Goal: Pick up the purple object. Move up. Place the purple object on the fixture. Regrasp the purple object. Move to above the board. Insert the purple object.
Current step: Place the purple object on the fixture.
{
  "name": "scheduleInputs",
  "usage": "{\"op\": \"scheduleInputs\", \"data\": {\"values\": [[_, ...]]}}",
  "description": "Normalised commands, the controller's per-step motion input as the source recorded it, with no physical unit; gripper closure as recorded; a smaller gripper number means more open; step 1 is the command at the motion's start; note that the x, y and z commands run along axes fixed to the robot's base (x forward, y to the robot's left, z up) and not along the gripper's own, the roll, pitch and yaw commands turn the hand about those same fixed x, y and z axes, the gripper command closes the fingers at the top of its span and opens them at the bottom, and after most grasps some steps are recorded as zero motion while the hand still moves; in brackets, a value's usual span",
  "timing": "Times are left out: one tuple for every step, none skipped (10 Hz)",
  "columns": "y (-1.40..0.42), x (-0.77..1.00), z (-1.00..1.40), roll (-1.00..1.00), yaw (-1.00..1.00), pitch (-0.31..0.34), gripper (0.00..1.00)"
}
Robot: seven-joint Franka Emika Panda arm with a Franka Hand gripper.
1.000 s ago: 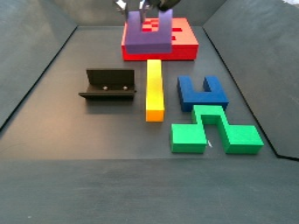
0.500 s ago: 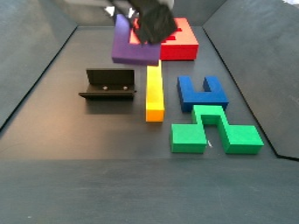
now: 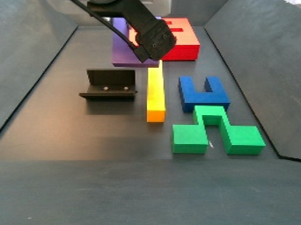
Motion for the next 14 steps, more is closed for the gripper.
{"op": "scheduleInputs", "data": {"values": [[0.19,0.32,-0.23,-0.33,-0.11,-0.029,1.0],[0.0,0.0,-0.02,0.01,0.0,0.0,1.0],[-0.03,0.0,-0.04,0.0,0.0,-0.026,1.0],[0.06,0.31,-0.11,0.0,-0.03,-0.149,1.0],[0.22,0.62,-0.04,0.0,0.0,-0.071,1.0],[0.32,0.74,-0.09,0.01,0.05,-0.006,1.0],[0.17,0.67,-0.13,0.25,0.04,-0.046,1.0],[0.07,0.69,-0.23,0.19,0.02,-0.18,1.0],[0.0,0.81,-0.32,0.18,0.0,-0.174,1.0],[0.0,0.79,-0.37,0.19,0.01,-0.183,1.0],[0.0,0.74,-0.4,0.17,0.0,-0.143,1.0],[0.0,0.6,-0.35,0.11,0.0,-0.009,1.0],[0.0,0.44,-0.38,0.03,0.0,0.0,1.0],[0.0,0.43,-0.28,0.0,0.0,0.0,1.0]]}}
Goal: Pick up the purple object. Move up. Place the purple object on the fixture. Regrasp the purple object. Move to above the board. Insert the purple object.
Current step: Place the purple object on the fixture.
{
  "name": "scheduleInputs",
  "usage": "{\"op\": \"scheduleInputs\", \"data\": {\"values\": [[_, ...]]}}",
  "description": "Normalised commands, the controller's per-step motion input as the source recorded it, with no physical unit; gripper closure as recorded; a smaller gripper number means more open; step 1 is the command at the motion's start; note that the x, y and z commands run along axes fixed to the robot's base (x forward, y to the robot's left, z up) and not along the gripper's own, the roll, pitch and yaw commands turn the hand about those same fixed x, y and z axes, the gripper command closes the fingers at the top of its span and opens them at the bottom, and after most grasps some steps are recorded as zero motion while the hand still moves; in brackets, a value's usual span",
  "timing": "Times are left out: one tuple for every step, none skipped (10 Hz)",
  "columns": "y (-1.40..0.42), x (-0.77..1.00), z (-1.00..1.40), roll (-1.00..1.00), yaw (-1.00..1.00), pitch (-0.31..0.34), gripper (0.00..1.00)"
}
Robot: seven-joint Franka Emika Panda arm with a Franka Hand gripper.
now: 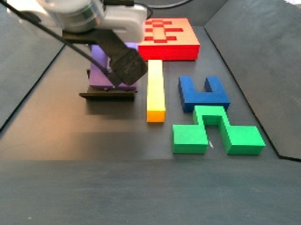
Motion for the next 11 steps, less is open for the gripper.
{"op": "scheduleInputs", "data": {"values": [[0.0,0.48,-0.27,0.0,0.0,-0.043,1.0],[0.0,0.48,-0.25,0.0,0.0,-0.094,1.0],[0.0,0.4,-0.29,0.0,0.0,-0.14,1.0],[-0.03,0.24,-0.29,0.0,0.0,-0.189,1.0],[-0.05,0.13,-0.29,0.0,0.0,-0.151,1.0],[0.0,0.0,0.0,0.1,0.0,0.0,1.0],[0.0,0.0,0.0,0.01,0.0,0.0,1.0],[0.0,-0.02,0.0,0.03,-0.01,0.006,1.0],[0.0,0.0,0.0,0.01,0.0,0.0,1.0],[0.0,0.0,0.0,0.0,0.0,0.0,1.0],[0.0,0.0,0.0,0.0,0.0,0.0,0.0]]}}
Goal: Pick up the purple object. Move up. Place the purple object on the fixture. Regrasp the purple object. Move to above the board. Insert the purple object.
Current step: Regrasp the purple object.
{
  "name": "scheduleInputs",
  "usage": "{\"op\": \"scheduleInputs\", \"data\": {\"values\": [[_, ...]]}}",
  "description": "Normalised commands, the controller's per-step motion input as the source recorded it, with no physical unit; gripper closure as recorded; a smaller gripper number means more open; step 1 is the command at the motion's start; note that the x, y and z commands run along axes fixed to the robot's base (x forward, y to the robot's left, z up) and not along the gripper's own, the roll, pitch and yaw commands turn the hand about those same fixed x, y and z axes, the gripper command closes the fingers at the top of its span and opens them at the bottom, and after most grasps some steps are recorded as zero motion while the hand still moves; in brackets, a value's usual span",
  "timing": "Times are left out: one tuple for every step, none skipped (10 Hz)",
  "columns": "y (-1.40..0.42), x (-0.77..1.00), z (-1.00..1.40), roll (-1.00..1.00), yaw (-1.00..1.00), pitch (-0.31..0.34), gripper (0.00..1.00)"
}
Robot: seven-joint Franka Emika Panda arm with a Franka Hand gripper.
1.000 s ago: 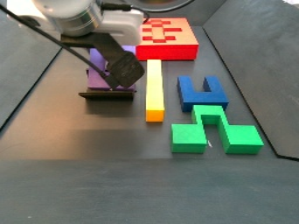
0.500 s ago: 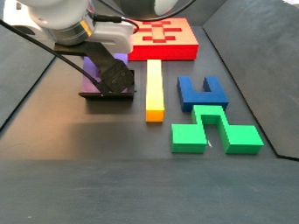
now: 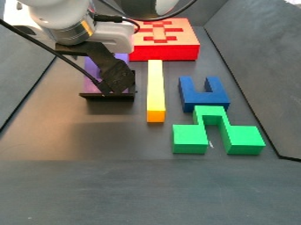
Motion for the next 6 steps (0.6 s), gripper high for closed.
{"op": "scheduleInputs", "data": {"values": [[0.09,0.0,0.49,0.37,0.0,-0.131,0.0],[0.05,0.0,0.65,0.52,0.05,-0.163,0.0],[0.07,0.11,0.73,0.58,0.1,-0.089,0.0],[0.0,0.1,0.61,0.74,0.13,-0.08,0.0],[0.0,0.07,0.39,1.0,0.2,-0.066,0.0],[-0.01,0.11,0.32,1.0,0.26,-0.011,0.0]]}}
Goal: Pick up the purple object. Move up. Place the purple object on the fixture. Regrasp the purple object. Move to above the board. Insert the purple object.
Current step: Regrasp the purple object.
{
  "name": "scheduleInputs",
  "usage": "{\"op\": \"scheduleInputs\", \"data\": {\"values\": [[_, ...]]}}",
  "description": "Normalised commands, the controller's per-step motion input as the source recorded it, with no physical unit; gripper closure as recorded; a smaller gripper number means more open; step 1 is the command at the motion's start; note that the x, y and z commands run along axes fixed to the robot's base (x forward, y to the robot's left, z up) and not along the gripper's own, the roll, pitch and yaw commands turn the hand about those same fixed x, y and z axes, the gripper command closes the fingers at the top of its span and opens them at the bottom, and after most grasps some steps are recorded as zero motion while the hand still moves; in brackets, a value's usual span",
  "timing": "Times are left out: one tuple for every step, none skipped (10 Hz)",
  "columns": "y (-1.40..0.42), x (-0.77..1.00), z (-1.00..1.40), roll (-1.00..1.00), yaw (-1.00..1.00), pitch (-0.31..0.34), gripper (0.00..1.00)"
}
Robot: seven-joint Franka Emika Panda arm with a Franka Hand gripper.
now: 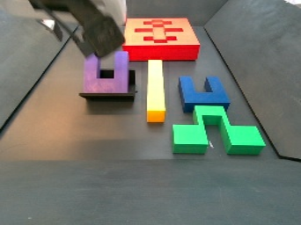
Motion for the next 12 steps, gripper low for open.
{"op": "scheduleInputs", "data": {"values": [[-0.03,0.04,0.14,1.0,0.31,0.0,0.0],[-0.03,0.07,0.05,1.0,0.31,0.0,0.0],[-0.09,0.11,0.0,1.0,0.25,0.0,0.0],[-0.16,0.17,0.0,1.0,0.16,0.0,0.0],[-0.19,0.23,0.0,1.0,0.09,0.023,0.0],[-0.2,0.22,0.0,1.0,0.08,0.046,0.0],[-0.25,0.18,0.0,1.0,0.05,0.066,0.0],[-0.26,0.17,0.0,1.0,0.04,0.074,0.0],[-0.24,0.05,0.0,1.0,0.03,0.094,0.0],[-0.27,0.0,0.0,1.0,0.09,0.074,0.0],[-0.26,0.0,-0.01,1.0,0.14,0.031,0.0],[-0.25,0.0,-0.01,1.0,0.15,0.037,0.0]]}}
